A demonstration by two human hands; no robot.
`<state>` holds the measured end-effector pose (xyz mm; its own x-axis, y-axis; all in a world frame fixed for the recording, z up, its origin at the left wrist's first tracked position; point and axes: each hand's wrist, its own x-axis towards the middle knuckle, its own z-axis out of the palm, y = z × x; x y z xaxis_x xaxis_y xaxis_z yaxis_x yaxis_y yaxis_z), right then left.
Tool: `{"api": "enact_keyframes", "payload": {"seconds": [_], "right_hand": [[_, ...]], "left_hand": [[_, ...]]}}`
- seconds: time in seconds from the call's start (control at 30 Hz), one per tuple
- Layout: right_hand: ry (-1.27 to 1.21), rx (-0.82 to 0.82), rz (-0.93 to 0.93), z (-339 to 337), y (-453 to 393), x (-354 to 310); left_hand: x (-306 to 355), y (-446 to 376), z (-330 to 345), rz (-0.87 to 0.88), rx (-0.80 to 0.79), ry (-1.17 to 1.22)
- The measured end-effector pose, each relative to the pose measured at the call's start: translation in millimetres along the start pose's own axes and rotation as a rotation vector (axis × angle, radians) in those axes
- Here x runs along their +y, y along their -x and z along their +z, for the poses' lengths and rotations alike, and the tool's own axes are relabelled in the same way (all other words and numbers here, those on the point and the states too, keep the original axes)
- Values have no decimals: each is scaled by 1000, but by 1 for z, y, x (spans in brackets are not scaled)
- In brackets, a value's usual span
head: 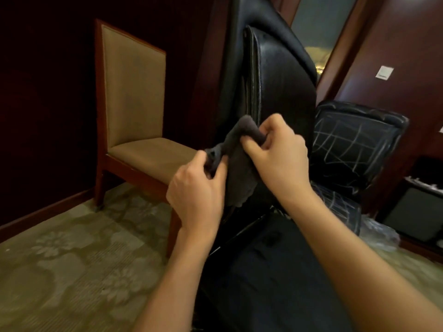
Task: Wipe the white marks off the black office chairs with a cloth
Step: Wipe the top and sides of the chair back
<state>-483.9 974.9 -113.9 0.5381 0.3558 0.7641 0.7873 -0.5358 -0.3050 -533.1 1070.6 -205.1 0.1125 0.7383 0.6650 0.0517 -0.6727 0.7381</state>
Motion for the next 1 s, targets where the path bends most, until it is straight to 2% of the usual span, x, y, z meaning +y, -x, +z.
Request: {"api": "enact_keyframes", "payload": {"seconds": [0.1, 0.23, 0.33, 0.43, 0.5, 0.63, 0.83, 1.0], "right_hand": [[52, 6, 24, 8, 19, 7], [81, -32, 98, 30, 59, 17], [138, -81, 62, 38, 65, 20], [138, 56, 4, 29, 36, 10], [113, 84, 4, 19, 6, 2], [116, -23, 36, 19, -16, 2], [86, -6, 38, 51, 35, 13], [119, -42, 96, 85, 93, 36]], "left_hand": [[-20, 18, 16, 51, 68, 66], [-49, 48, 24, 42, -29, 28], [-63, 62, 29, 72, -76, 77], [-47, 30, 35, -6, -69, 297], [-30, 5, 40, -50, -56, 349], [-24, -1, 50, -69, -75, 351], [-65, 24, 50, 108, -124, 216], [-109, 66, 60, -31, -244, 223]]}}
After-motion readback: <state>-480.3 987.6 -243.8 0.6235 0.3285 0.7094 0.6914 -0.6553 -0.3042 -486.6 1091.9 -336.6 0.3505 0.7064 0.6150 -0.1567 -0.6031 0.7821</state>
